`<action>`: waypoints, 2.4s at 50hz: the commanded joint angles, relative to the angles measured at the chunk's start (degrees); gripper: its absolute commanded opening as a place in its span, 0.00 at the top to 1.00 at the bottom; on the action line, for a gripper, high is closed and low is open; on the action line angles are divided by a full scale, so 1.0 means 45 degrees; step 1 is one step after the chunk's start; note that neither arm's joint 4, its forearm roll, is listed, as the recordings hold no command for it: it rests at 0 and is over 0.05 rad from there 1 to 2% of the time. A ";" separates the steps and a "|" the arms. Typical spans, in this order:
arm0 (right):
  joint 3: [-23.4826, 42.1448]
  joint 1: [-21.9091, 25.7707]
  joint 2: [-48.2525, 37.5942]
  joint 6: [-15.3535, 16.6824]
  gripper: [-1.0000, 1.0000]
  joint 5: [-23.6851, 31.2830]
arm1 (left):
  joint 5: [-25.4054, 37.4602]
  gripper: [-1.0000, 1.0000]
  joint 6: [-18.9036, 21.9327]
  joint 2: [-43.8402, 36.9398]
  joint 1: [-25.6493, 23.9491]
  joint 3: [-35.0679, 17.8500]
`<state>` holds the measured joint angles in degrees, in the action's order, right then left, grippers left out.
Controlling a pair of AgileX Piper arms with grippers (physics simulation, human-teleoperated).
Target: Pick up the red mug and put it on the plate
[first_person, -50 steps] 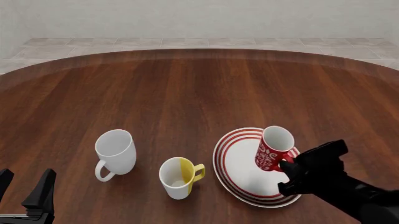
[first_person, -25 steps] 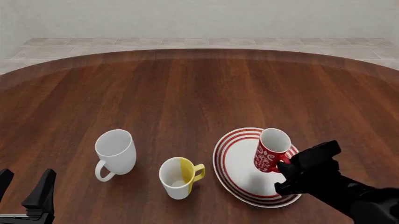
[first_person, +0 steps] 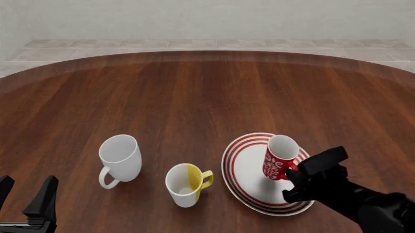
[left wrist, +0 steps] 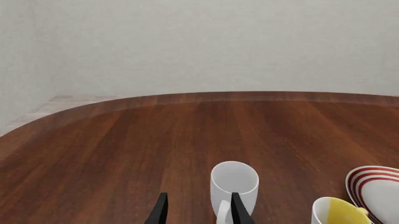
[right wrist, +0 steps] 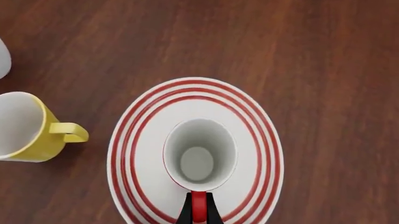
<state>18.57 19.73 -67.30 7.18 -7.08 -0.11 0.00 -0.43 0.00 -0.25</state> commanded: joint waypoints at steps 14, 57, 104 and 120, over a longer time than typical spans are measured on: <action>0.0117 0.0088 -0.1083 -0.0026 1.00 -0.0779 | 0.0000 0.00 0.0003 0.0001 0.0001 0.0000; 0.0075 0.0142 -0.1639 0.0148 1.00 -0.1145 | 0.0000 0.00 0.0000 -0.0001 -0.0001 0.0000; -0.0031 0.0235 -0.2172 -0.0152 1.00 -0.1504 | 0.0000 0.00 0.0000 0.0001 -0.0001 0.0000; 0.0079 0.0296 -0.2194 -0.0392 0.00 -0.1185 | 0.0000 0.00 0.0001 -0.0002 -0.0001 0.0000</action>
<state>18.64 20.83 -77.04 6.14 -13.16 -0.11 0.01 -0.43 0.00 -0.25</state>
